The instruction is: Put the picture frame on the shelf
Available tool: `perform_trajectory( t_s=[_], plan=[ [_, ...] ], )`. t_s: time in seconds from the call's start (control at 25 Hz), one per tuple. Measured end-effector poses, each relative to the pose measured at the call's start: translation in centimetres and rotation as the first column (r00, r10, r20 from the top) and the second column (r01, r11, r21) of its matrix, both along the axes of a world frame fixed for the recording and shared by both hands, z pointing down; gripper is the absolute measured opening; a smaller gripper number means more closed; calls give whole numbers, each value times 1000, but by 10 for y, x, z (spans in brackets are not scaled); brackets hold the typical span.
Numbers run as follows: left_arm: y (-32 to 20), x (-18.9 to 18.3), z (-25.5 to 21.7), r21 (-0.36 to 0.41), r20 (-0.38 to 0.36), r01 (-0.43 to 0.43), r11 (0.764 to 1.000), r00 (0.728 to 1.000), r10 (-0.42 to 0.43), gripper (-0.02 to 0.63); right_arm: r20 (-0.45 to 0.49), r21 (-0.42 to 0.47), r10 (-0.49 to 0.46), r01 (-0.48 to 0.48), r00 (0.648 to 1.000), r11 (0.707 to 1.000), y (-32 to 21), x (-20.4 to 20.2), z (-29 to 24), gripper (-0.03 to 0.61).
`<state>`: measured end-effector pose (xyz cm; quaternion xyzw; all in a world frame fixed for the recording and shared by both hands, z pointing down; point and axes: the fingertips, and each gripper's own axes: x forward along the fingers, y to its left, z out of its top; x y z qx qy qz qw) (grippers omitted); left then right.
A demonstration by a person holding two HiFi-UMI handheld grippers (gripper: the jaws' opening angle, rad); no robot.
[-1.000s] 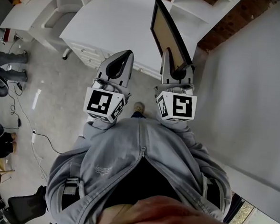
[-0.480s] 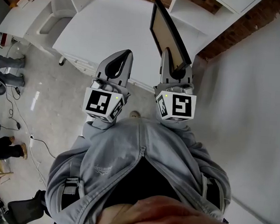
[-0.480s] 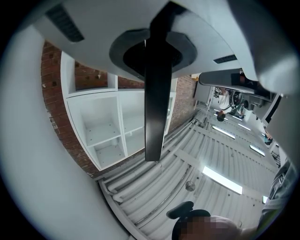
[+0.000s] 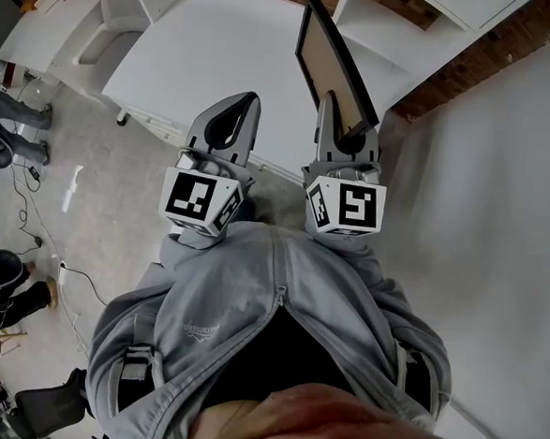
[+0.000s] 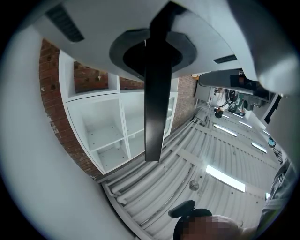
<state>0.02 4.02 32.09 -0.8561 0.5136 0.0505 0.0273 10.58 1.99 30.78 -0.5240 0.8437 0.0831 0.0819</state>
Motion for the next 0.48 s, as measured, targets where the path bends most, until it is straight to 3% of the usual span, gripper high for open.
perform_trajectory(
  t_s=[0.48],
  plan=[
    [-88, 12, -6, -8, -12, -77, 997, 997, 76, 8, -19, -11, 65, -65, 998, 998, -73, 10, -5, 34]
  ],
)
